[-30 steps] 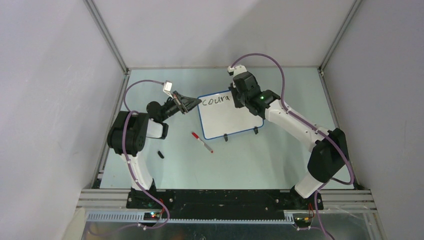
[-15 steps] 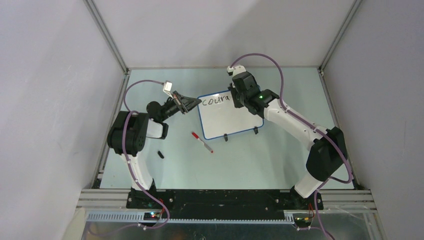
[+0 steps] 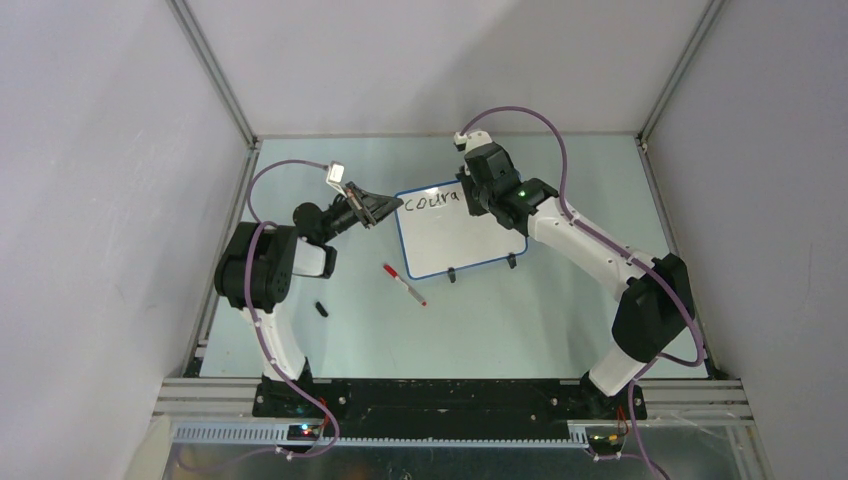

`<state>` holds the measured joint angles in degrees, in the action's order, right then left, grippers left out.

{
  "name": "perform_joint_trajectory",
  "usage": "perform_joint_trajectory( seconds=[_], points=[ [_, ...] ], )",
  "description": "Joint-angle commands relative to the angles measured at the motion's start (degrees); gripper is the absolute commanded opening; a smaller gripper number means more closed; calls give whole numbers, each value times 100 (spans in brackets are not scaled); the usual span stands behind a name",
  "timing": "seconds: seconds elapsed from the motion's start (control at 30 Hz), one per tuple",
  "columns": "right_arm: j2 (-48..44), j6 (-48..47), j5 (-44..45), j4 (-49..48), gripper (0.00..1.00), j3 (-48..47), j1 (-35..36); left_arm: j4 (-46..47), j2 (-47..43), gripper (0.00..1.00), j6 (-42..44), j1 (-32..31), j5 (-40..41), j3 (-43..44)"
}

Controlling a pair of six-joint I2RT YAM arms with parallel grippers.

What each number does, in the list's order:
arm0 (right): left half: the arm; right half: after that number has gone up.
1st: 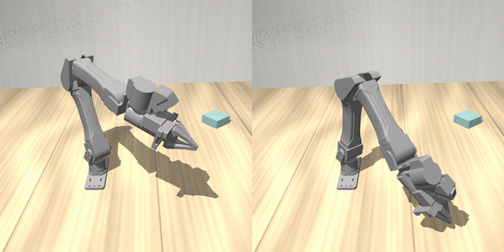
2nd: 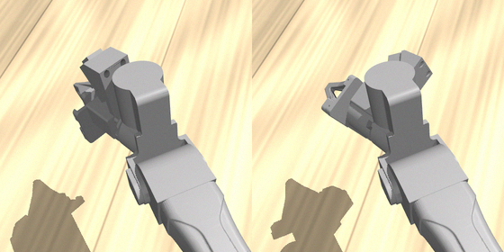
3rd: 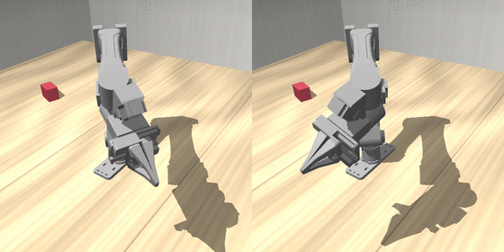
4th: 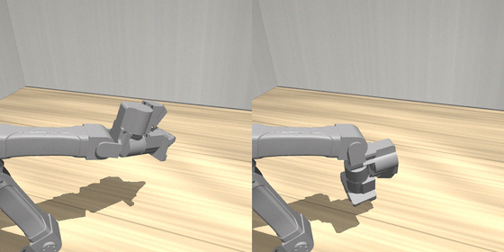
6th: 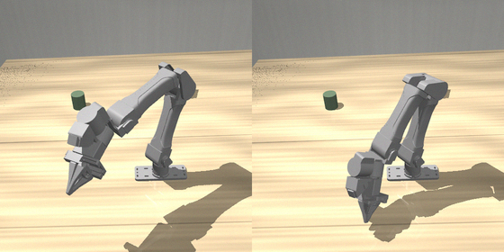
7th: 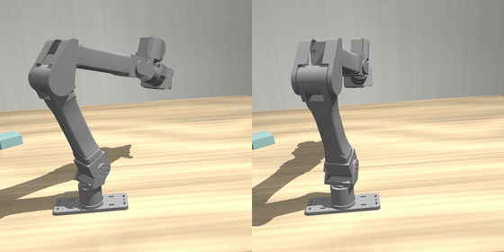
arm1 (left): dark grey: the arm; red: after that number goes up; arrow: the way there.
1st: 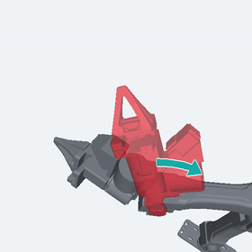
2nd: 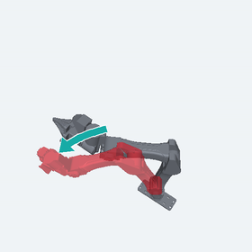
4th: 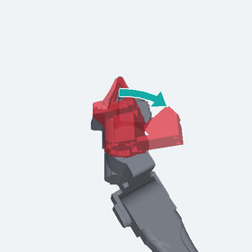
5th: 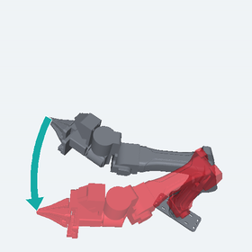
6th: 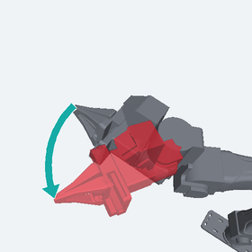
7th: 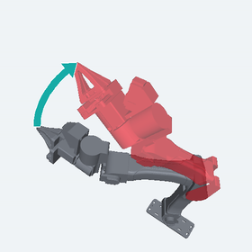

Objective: Write a sentence on the whiteboard

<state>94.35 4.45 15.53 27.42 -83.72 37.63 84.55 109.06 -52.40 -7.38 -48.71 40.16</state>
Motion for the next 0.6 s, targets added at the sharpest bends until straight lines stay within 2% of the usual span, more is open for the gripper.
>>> perform_joint_trajectory(
  seconds=[0.0,0.57],
  points=[
    [83,-12,-166,-139,0,-215,-2,325,-280,0,152,-38,-51,-20],
    [37,-125,-200,67,0,-122,55,325,-288,0,160,-39,-47,-35]
  ],
)
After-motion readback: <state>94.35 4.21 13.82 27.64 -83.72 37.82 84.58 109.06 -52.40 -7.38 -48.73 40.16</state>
